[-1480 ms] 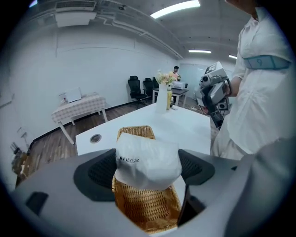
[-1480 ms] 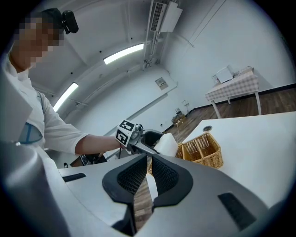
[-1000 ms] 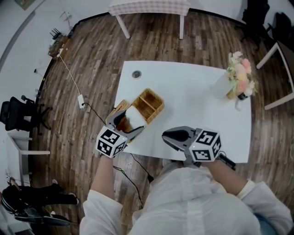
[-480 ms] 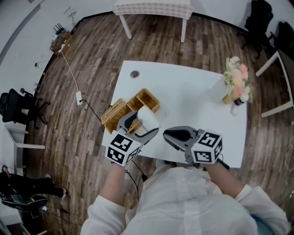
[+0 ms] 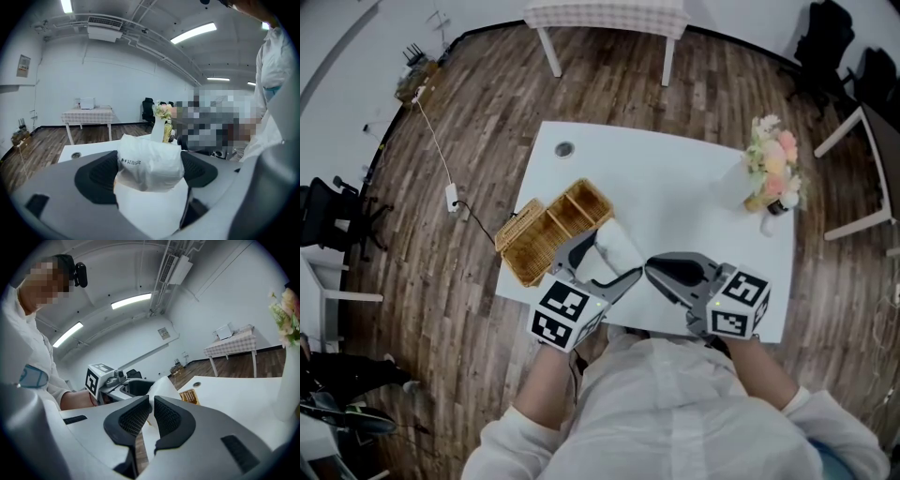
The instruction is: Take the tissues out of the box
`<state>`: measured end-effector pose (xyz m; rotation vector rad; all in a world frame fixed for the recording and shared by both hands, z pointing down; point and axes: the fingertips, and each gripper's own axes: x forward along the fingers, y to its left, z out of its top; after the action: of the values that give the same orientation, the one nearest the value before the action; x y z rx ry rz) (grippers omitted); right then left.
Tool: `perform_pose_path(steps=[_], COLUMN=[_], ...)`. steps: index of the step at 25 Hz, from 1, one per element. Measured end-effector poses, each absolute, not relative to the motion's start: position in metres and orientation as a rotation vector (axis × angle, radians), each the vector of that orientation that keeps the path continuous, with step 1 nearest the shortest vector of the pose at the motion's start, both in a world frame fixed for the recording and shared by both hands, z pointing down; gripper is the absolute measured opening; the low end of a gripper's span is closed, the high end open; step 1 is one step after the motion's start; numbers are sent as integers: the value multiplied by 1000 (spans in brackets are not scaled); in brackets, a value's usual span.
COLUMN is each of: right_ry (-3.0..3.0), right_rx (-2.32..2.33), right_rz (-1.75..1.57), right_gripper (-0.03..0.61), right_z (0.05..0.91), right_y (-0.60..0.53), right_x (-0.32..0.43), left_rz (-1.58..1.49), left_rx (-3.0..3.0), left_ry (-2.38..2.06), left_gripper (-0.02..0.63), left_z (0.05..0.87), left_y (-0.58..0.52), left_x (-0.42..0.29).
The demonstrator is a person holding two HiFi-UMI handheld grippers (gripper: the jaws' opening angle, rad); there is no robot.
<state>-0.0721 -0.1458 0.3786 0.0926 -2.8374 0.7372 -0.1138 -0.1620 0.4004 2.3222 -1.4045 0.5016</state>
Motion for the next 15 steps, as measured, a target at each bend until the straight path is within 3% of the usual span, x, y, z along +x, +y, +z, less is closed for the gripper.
perform_pose_path(steps=[15], right_ry=[-2898], right_rx=[51], right_rz=[735], right_gripper=[37], right_z=[348], right_y=[-149], right_x=[-41], left_rz=[480], left_rx=[2299], left_ry=[-1417], left_gripper=[413], left_z=[369], left_y=[-161], left_x=[-83])
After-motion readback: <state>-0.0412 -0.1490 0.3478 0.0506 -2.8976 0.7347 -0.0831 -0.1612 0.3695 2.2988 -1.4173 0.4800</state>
